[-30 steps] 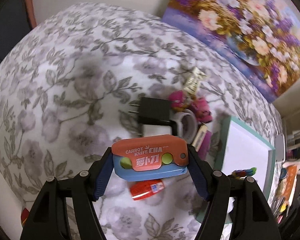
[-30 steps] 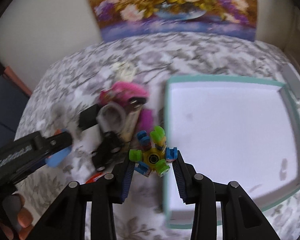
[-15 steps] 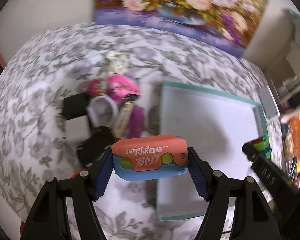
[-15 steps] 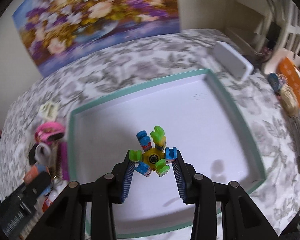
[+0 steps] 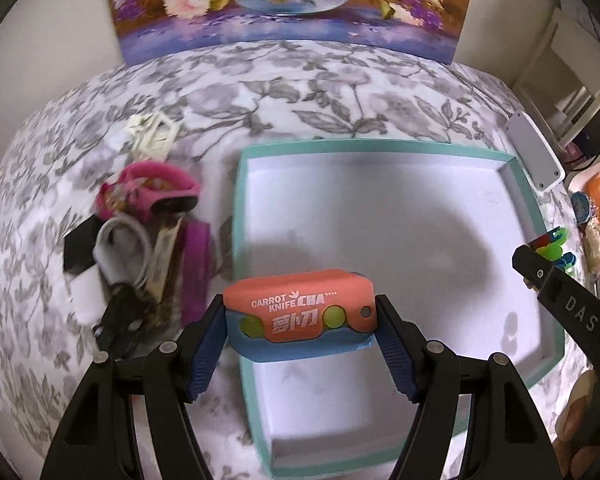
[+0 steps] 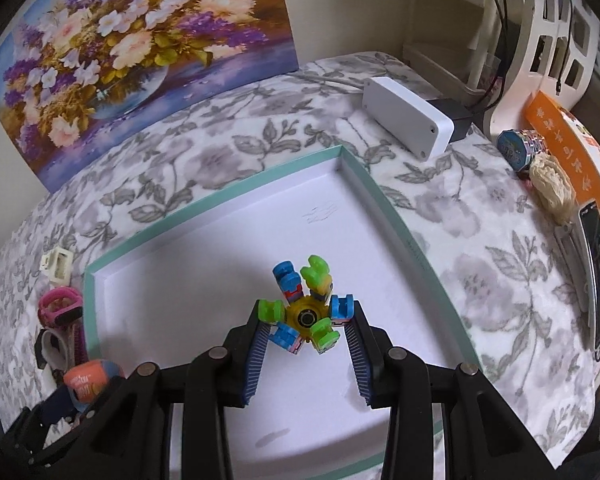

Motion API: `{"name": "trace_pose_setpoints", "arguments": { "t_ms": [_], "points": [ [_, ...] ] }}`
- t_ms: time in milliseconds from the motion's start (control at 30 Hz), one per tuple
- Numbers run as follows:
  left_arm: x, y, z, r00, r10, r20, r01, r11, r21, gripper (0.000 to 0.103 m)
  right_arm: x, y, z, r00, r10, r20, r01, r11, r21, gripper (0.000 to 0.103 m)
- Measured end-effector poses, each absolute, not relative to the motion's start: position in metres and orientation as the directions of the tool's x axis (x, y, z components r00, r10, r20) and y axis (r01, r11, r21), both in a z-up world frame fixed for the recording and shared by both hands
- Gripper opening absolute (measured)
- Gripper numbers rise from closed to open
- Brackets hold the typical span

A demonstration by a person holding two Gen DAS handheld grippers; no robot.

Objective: Organize rigid objects
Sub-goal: 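Carry both toys over the white tray and open both tools to drop them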

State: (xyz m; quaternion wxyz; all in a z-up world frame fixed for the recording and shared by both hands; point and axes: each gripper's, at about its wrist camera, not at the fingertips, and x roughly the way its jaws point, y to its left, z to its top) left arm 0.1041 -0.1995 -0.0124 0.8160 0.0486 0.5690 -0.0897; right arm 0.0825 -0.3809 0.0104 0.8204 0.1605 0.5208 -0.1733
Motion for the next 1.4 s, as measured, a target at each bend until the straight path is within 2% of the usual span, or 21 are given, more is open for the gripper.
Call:
{"name": "trace_pose_setpoints", "arguments": {
  "t_ms": [633, 900, 933, 1033, 1133, 1300, 1400],
  "points": [
    [0.133, -0.226, -0.045, 0.313, -0.089, -0.945, 0.206, 0.978, -0.024, 0.073, 0.103, -0.414, -0.014, 0.36, -0.133, -0.924, 0.466, 0.883, 0.054, 0.041],
    [0.131, -0.225, -0.04, 0.299, -0.126, -0.946, 0.212, 0.975, -0.063, 0.073, 0.103, -0.413, -0.014, 0.349, -0.134, -0.927, 0.454, 0.89, 0.042, 0.042],
    [0.13, -0.224, -0.039, 0.296, -0.131, -0.946, 0.211, 0.975, -0.069, 0.073, 0.103, -0.413, -0.013, 0.347, -0.14, -0.927, 0.454, 0.89, 0.036, 0.043],
    [0.129, -0.222, -0.031, 0.3, -0.146, -0.943, 0.205, 0.975, -0.085, 0.073, 0.103, -0.411, -0.009, 0.357, -0.142, -0.923, 0.446, 0.894, 0.035, 0.058],
    [0.126, -0.218, -0.021, 0.315, -0.163, -0.935, 0.201, 0.974, -0.102, 0.073, 0.102, -0.409, -0.002, 0.368, -0.148, -0.918, 0.441, 0.897, 0.032, 0.06],
    [0.126, -0.2, -0.008, 0.338, -0.177, -0.924, 0.15, 0.98, -0.133, 0.079, 0.099, -0.403, 0.007, 0.381, -0.16, -0.911, 0.434, 0.9, 0.023, 0.071],
    [0.127, -0.185, -0.005, 0.349, -0.159, -0.923, 0.106, 0.986, -0.13, 0.079, 0.096, -0.398, 0.009, 0.383, -0.156, -0.911, 0.43, 0.903, 0.026, 0.078]
  ]
}}
